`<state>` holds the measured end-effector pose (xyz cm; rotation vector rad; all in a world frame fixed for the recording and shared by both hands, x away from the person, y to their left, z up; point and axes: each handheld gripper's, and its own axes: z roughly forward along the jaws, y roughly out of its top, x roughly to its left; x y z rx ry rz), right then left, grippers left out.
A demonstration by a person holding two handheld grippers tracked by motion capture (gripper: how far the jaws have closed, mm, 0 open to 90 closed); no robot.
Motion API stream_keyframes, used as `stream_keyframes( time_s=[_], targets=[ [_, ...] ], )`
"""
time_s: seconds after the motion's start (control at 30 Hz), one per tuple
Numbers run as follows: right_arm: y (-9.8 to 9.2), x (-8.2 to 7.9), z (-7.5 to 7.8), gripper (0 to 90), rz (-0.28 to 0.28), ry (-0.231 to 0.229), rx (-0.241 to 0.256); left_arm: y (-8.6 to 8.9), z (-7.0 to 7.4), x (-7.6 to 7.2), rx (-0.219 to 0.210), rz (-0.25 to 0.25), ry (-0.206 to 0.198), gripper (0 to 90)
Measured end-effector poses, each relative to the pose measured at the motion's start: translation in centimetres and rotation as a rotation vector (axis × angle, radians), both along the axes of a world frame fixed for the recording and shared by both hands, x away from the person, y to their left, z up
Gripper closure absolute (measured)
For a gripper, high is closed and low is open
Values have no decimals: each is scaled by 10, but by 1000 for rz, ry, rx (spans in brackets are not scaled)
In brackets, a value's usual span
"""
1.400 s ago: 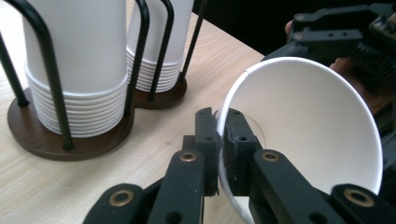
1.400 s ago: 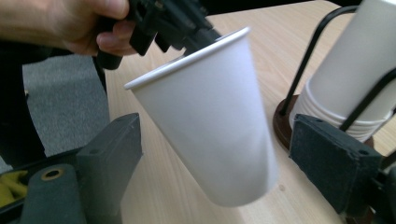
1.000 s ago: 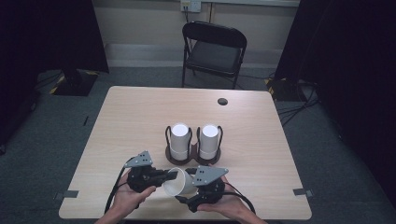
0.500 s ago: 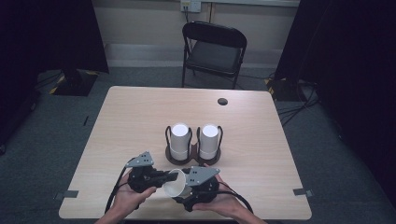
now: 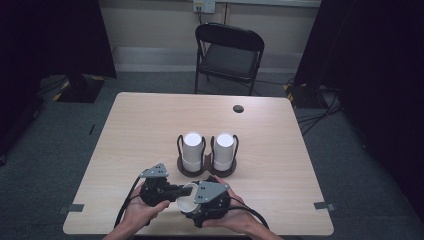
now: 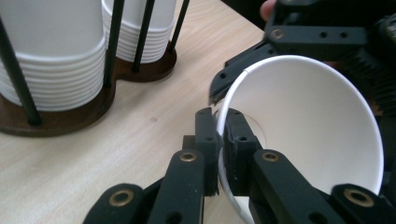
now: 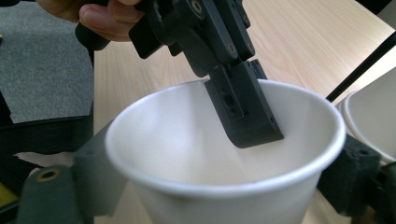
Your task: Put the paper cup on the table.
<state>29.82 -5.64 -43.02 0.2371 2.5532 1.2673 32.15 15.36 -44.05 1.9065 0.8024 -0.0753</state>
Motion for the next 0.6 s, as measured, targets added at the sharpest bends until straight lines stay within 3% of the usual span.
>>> stream_keyframes(
  time_s=[0.2, 0.6],
  targets=[
    [1, 1, 0, 210, -2, -9, -12, 2, -3, 4, 2, 0, 25, 857],
    [0, 3, -1, 239, -11, 20, 6, 3, -6, 2, -11, 9, -11, 838]
  ],
)
